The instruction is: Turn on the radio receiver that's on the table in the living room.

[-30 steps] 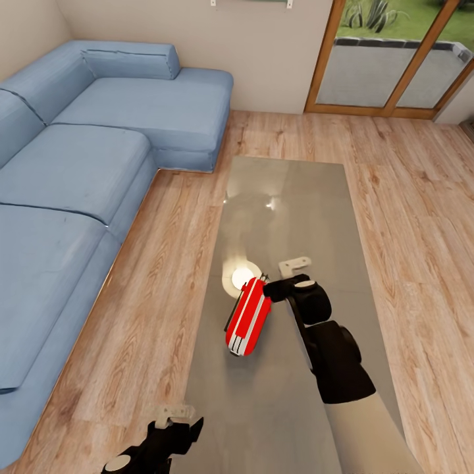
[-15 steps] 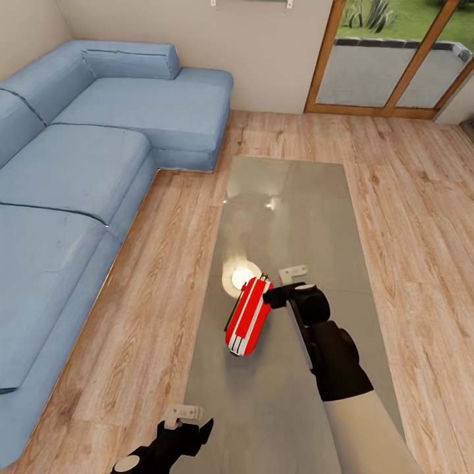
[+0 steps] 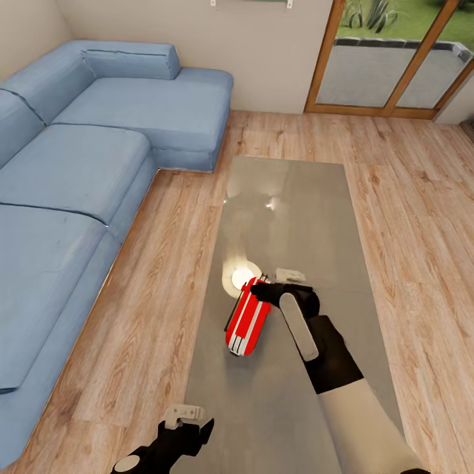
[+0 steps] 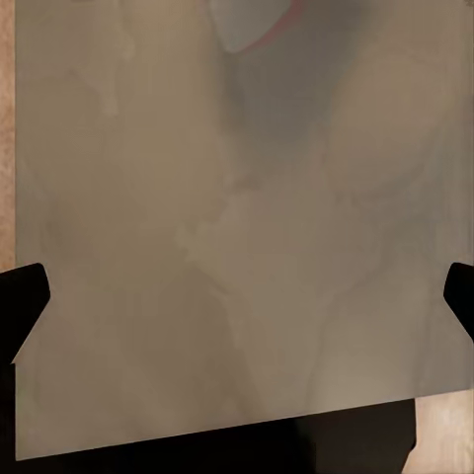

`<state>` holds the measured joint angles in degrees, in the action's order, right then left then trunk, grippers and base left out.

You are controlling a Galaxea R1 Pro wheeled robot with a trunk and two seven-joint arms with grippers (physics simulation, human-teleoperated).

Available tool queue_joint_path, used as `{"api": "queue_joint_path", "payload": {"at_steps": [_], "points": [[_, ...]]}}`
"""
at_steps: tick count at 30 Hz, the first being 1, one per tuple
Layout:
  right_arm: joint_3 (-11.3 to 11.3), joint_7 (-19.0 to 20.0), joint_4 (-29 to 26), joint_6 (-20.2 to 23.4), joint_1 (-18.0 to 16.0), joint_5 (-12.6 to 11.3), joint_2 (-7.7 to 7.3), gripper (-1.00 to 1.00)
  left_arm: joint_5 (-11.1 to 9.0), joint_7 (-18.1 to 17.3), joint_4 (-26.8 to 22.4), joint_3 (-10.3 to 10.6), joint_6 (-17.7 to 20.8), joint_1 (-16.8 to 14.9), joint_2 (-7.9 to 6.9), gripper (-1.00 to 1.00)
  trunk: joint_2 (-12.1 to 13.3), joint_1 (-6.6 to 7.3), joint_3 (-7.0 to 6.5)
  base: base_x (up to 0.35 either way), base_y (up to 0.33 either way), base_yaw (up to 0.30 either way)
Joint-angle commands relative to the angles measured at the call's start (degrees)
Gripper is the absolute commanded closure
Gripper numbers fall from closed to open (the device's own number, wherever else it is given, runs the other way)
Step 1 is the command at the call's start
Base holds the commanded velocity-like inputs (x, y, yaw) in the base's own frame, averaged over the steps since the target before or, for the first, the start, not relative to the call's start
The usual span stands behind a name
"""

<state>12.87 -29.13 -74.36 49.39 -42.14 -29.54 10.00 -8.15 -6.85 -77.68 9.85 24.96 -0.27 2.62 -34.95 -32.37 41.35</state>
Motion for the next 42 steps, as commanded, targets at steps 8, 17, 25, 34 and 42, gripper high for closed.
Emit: {"api": "queue_joint_path", "payload": {"at_steps": [8,17,25,34,42], "points": [[3.28,-2.33,0.99,-0.80,-1.03,-3.18,0.00,-1.00,0.01,0.00,-0.02,0.00,0.00,0.00,0.02,-1.00,0.00,0.00,0.00,0.000,0.000,0.000],[3.98,-2.61,1.12,-1.22,-1.79,-3.37,0.00,-1.00,0.01,0.00,-0.02,0.00,0.00,0.00,0.09,-1.00,0.00,0.00,0.00,0.000,0.000,0.000],[7.78,-4.28,5.08,-2.39,-3.83,-3.40,0.00,-1.00,-0.01,0.00,-0.02,0.00,0.00,0.00,0.11,-1.00,0.00,0.00,0.00,0.000,0.000,0.000],[8.28,-4.59,10.21,-3.26,-5.90,-3.42,0.00,-1.00,-0.02,0.00,-0.02,0.05,0.00,0.00,0.17,-1.00,0.00,0.00,0.00,0.000,0.000,0.000],[8.31,-4.62,17.01,-6.13,-7.31,-3.39,0.00,-1.00,-0.02,0.00,0.04,0.08,0.04,0.00,0.19,-1.00,0.00,0.00,0.00,0.000,0.000,0.000]]}}
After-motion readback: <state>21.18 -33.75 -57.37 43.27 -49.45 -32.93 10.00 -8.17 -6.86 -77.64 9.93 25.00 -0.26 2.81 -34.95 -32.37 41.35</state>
